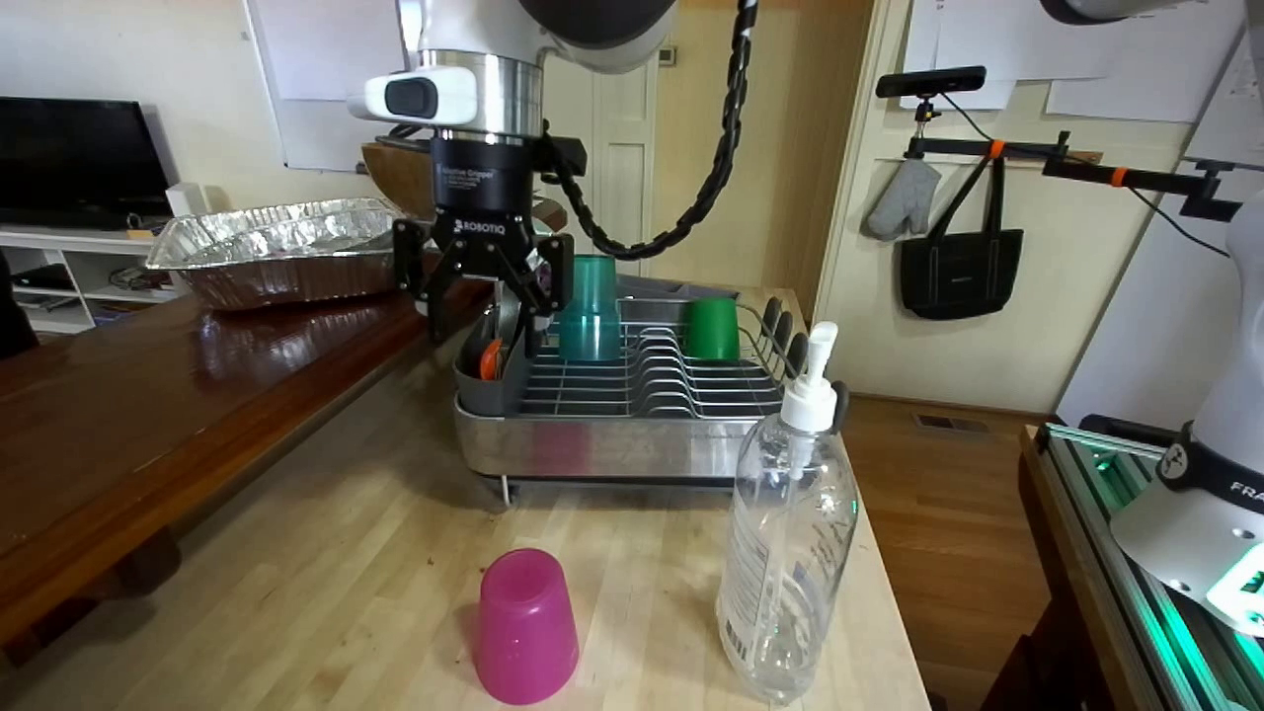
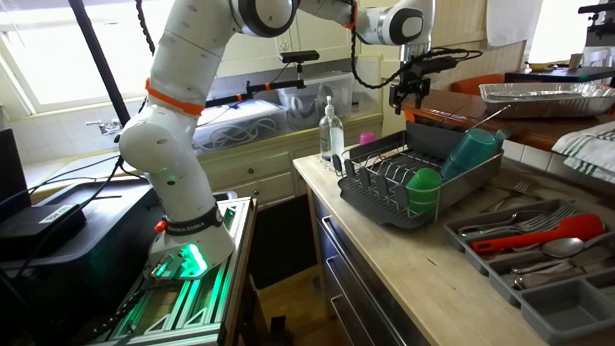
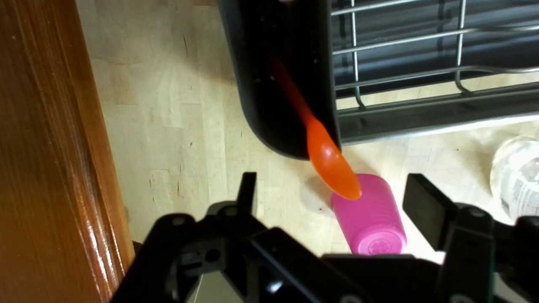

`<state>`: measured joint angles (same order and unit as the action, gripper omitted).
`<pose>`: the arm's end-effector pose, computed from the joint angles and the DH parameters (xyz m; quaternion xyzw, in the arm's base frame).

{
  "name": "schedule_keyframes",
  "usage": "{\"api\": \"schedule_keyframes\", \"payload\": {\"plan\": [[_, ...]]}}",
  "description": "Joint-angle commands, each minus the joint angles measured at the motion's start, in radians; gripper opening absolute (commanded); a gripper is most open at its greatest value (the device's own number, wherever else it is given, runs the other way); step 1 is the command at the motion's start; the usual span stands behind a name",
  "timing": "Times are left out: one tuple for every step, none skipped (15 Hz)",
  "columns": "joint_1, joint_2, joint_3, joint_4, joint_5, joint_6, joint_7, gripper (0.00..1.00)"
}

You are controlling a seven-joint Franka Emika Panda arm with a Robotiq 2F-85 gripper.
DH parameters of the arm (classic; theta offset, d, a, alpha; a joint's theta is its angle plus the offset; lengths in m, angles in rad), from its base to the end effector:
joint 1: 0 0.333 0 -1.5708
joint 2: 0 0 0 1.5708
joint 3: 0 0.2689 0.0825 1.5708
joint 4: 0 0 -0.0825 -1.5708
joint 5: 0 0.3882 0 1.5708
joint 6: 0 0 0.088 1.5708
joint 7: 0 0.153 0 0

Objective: Put the orange spoon in the cutlery holder.

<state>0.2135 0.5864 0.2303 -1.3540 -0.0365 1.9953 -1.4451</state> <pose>0.6487 0.2784 0.3085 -0.5964 -0.8006 -0.0525 0.0234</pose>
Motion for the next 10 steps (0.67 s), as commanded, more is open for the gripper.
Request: {"api": "schedule_keyframes", "payload": {"plan": [[-0.002, 0.031, 0.006, 0.046, -0.012, -0.035, -0.023, 0.57], [-0.002, 0.034, 0.005, 0.049, -0.012, -0.034, -0.024, 0.49], [-0.002, 0.035, 0.005, 0.051, -0.012, -0.033, -0.026, 0.42], [-0.002, 0.037, 0.005, 0.052, -0.011, -0.031, -0.026, 0.33], [-0.002, 0.037, 0.005, 0.053, -0.011, -0.030, -0.026, 0.26], [-0.002, 0.037, 0.005, 0.053, -0.011, -0.029, -0.026, 0.17], [-0.002, 0.036, 0.004, 0.053, -0.012, -0.029, -0.025, 0.11], [-0.002, 0.034, 0.001, 0.052, -0.015, -0.032, -0.019, 0.02], [-0.002, 0.029, -0.002, 0.053, -0.017, -0.035, -0.013, 0.01], [-0.002, 0.014, -0.009, 0.054, -0.022, -0.037, -0.001, 0.04]]}}
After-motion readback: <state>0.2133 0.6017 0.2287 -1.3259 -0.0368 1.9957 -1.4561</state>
